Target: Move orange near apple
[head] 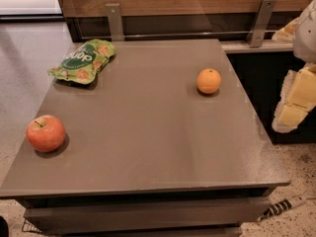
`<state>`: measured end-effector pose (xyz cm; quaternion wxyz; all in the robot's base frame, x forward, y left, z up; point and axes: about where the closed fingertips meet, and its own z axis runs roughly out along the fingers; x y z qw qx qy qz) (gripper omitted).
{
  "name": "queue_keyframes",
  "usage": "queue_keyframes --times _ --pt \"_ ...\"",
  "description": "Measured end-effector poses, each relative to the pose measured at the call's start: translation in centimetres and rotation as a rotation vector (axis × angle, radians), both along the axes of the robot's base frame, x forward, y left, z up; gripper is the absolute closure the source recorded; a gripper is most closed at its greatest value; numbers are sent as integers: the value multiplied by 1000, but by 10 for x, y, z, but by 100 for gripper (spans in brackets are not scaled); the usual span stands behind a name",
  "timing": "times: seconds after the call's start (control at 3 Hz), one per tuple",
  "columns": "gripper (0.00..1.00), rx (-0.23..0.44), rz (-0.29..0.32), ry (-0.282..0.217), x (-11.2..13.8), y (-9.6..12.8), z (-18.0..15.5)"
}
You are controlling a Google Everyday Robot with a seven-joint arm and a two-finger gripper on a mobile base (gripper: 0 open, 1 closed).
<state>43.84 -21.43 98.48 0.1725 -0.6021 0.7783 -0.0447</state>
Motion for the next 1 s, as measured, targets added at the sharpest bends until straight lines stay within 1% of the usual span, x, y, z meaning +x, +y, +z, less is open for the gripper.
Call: queue_keyframes --times 0.33,0.67,1.0 --pt "0 0 0 0 0 0 0" --pt "0 83 -5 -34 18 -1 -1" --pt "0 247 -8 -74 46 -3 -21"
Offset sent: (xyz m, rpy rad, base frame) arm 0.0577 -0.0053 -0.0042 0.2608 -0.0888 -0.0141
